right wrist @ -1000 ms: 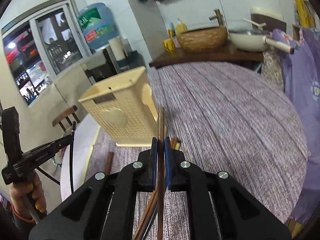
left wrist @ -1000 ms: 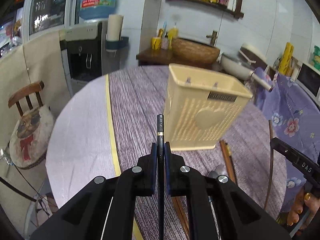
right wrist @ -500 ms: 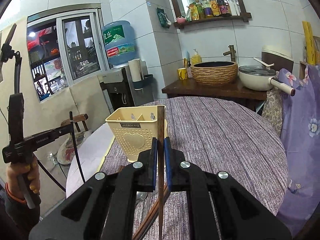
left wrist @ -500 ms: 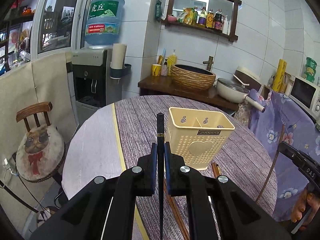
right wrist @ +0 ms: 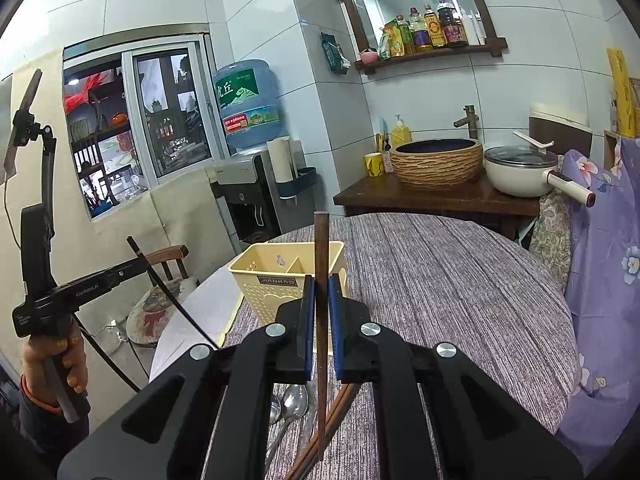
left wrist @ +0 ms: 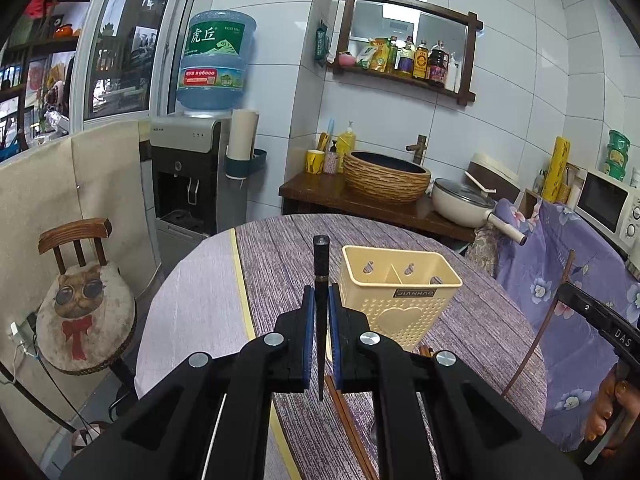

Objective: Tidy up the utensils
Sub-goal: 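Lift both chopsticks and carry them above the cream utensil holder with both tools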

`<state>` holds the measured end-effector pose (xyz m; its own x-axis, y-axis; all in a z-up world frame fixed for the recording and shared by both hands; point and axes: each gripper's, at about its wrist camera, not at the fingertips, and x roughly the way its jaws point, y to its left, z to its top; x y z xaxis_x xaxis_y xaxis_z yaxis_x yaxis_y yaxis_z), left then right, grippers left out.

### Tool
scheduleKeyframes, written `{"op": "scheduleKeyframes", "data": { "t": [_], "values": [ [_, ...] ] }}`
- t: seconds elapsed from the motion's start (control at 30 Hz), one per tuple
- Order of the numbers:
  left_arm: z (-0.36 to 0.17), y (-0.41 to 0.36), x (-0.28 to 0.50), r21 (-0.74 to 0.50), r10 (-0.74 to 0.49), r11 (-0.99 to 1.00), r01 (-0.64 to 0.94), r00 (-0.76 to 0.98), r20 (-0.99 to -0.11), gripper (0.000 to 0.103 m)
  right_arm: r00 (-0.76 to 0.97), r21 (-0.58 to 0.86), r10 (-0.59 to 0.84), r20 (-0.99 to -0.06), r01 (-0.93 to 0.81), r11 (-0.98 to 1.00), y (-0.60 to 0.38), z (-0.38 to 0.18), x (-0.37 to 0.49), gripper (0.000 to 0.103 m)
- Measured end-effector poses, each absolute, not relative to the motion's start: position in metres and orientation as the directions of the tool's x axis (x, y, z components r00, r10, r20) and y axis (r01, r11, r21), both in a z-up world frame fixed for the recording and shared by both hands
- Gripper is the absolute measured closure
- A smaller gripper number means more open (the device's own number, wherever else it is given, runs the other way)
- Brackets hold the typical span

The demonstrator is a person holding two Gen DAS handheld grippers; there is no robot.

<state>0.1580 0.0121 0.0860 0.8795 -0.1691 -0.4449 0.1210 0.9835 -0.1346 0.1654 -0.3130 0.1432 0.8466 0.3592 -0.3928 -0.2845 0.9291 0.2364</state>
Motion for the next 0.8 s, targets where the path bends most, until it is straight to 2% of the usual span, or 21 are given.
{"op": "scheduleKeyframes", "data": {
  "t": [0.47, 0.8],
  "values": [
    [0.126, 0.015, 0.176, -0.141, -0.202, 0.978, 0.157, 0.889, -0.411, 0.095, 0.832, 0.274, 0.401, -0.384, -0.312, 0.91, -0.31, 0.164, 0.191, 0.095],
    [0.208, -0.001, 0.197, -0.156, -0.256, 0.963, 0.218, 0.918, -0.302, 0.095, 0.862, 0.295, 0.419, -0.287, -0.337, 0.894, -0.301, 0.238, 0.236, 0.095]
  ]
}}
